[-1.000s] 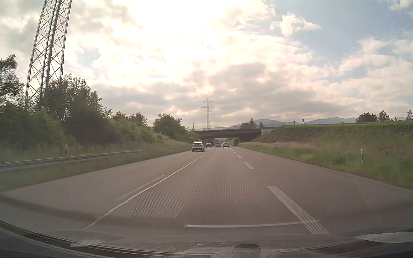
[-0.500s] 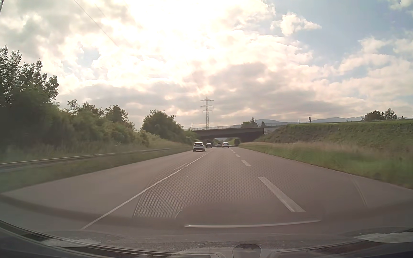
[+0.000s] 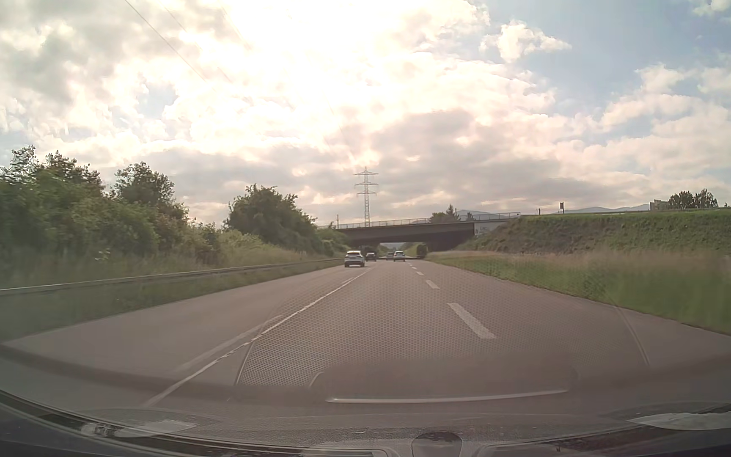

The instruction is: Follow the waypoints while adhering to traffic rules and regulations

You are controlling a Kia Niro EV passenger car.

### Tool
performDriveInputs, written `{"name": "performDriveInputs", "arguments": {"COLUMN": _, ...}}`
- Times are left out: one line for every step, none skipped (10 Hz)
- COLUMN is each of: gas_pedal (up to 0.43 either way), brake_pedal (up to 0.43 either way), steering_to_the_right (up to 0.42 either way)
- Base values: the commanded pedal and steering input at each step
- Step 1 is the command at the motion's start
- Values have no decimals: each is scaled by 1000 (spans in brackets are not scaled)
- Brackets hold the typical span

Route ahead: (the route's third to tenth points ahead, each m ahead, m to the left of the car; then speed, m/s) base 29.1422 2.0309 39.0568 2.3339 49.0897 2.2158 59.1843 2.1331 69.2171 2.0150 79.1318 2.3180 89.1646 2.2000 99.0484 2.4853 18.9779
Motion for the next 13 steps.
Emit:
{"name": "performDriveInputs", "arguments": {"gas_pedal": 130, "brake_pedal": 0, "steering_to_the_right": -3}}
{"name": "performDriveInputs", "arguments": {"gas_pedal": 130, "brake_pedal": 0, "steering_to_the_right": -3}}
{"name": "performDriveInputs", "arguments": {"gas_pedal": 130, "brake_pedal": 0, "steering_to_the_right": -3}}
{"name": "performDriveInputs", "arguments": {"gas_pedal": 130, "brake_pedal": 0, "steering_to_the_right": -3}}
{"name": "performDriveInputs", "arguments": {"gas_pedal": 130, "brake_pedal": 0, "steering_to_the_right": -3}}
{"name": "performDriveInputs", "arguments": {"gas_pedal": 130, "brake_pedal": 0, "steering_to_the_right": -3}}
{"name": "performDriveInputs", "arguments": {"gas_pedal": 130, "brake_pedal": 0, "steering_to_the_right": -3}}
{"name": "performDriveInputs", "arguments": {"gas_pedal": 130, "brake_pedal": 0, "steering_to_the_right": -2}}
{"name": "performDriveInputs", "arguments": {"gas_pedal": 130, "brake_pedal": 0, "steering_to_the_right": -2}}
{"name": "performDriveInputs", "arguments": {"gas_pedal": 130, "brake_pedal": 0, "steering_to_the_right": -2}}
{"name": "performDriveInputs", "arguments": {"gas_pedal": 130, "brake_pedal": 0, "steering_to_the_right": -2}}
{"name": "performDriveInputs", "arguments": {"gas_pedal": 130, "brake_pedal": 0, "steering_to_the_right": -2}}
{"name": "performDriveInputs", "arguments": {"gas_pedal": 130, "brake_pedal": 0, "steering_to_the_right": -2}}
